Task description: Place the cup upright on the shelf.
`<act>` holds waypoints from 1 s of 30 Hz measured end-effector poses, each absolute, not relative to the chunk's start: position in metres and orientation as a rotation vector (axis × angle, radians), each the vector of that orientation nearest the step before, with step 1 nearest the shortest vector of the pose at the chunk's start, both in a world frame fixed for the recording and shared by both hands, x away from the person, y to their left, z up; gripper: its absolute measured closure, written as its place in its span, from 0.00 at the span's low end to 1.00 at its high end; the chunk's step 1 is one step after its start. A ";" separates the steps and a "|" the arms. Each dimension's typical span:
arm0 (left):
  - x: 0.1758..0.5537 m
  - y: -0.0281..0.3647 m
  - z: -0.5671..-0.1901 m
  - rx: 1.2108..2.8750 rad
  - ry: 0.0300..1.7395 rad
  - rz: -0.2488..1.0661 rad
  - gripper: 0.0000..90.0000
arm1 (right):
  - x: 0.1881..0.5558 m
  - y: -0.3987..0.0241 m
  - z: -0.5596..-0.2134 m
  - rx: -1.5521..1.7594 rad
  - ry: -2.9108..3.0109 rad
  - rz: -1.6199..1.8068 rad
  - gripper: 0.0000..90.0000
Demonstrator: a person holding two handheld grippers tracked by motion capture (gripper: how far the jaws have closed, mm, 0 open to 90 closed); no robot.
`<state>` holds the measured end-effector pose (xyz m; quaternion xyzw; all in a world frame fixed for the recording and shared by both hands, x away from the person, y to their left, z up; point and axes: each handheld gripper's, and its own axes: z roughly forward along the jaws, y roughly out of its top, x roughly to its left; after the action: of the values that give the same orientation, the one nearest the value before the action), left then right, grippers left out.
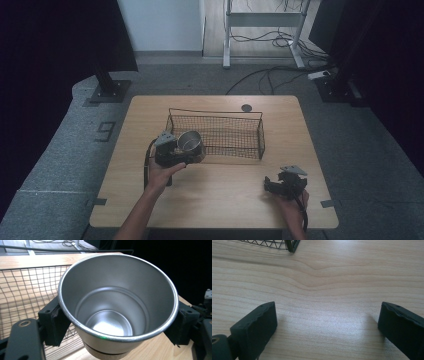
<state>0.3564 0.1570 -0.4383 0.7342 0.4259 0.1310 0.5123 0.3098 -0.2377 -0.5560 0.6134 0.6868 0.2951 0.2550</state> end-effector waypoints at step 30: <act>0.383 0.151 -0.417 1.801 1.022 0.384 0.21 | 0.310 -0.238 -0.556 1.666 1.864 0.802 0.02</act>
<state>0.3826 0.1511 -0.4166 0.7430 0.4216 0.1585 0.4951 0.3099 -0.2377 -0.5560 0.6136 0.6864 0.2952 0.2555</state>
